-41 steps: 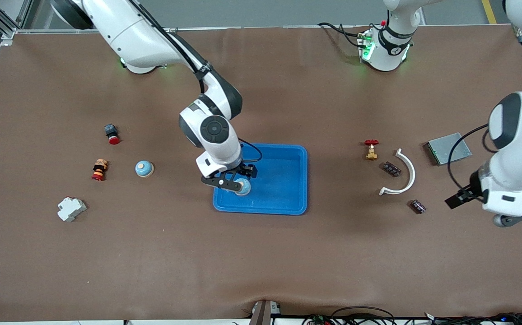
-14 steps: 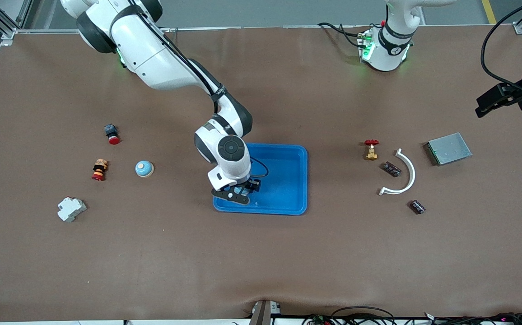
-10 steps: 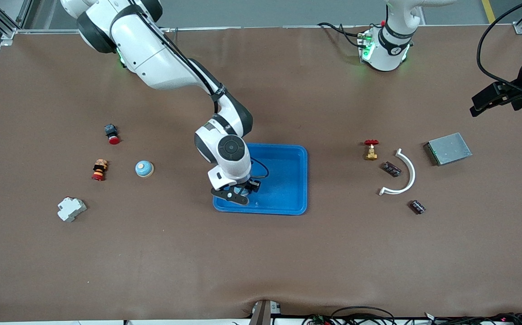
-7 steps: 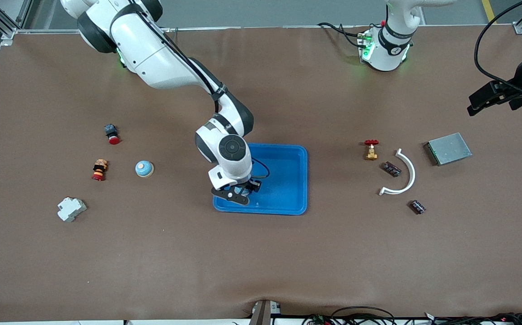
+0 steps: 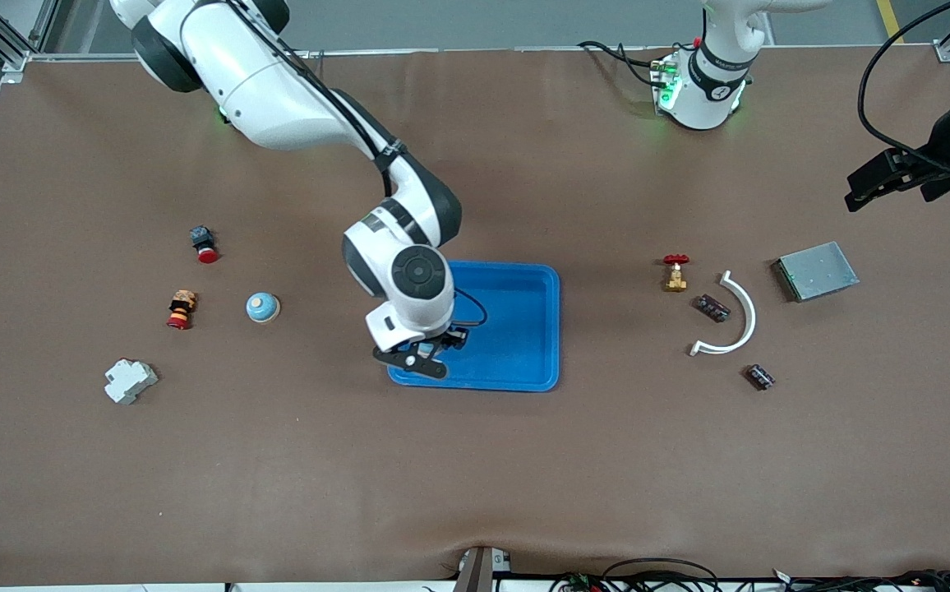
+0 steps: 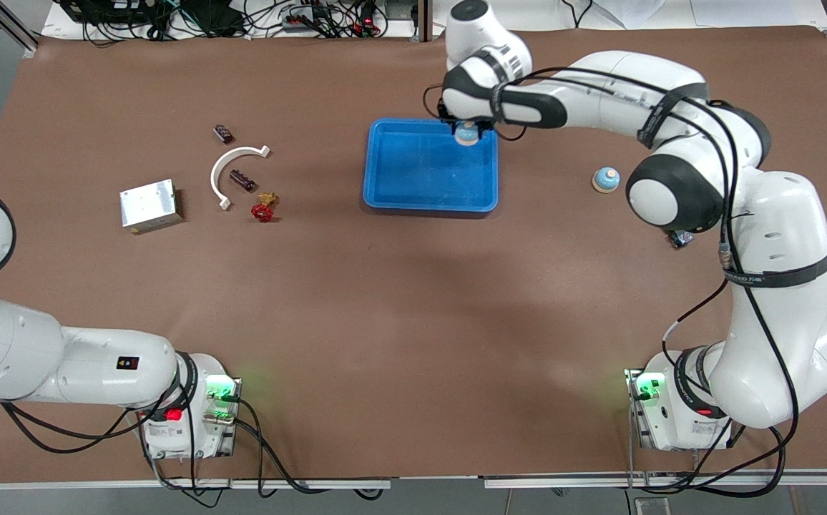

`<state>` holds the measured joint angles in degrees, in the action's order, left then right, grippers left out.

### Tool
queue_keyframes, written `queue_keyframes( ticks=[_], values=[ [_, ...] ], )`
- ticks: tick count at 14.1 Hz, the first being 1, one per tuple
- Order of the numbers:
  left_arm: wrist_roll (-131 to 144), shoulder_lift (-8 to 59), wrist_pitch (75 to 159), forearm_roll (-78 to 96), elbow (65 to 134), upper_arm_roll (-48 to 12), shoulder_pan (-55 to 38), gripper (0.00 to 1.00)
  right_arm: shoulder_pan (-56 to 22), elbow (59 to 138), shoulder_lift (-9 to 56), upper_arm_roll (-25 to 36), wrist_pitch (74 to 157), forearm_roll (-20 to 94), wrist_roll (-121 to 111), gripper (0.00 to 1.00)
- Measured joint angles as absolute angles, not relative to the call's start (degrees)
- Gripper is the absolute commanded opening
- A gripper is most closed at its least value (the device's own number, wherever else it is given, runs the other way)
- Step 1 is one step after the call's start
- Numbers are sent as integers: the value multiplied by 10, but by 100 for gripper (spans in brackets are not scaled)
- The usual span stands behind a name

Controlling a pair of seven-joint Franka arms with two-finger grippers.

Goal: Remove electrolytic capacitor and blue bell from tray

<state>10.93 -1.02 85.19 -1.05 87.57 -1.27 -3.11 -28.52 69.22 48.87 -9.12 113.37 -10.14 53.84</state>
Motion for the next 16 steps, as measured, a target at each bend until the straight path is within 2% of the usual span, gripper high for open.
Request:
queue_keyframes(
  ticks=[3,6,12,16],
  values=[
    [109,-11,852,-10,876,-13,-31,100,-228,694,462,-94,1089,-100,426,0],
    [111,-12,852,-10,876,-20,-31,100,-172,738,422,-96,1088,-99,330,0],
    [113,-18,850,-10,885,-37,-31,100,-58,918,340,-96,1215,-99,141,0],
    [114,-28,850,-10,890,-38,-31,100,19,1020,324,-96,1335,-99,26,0]
  ],
)
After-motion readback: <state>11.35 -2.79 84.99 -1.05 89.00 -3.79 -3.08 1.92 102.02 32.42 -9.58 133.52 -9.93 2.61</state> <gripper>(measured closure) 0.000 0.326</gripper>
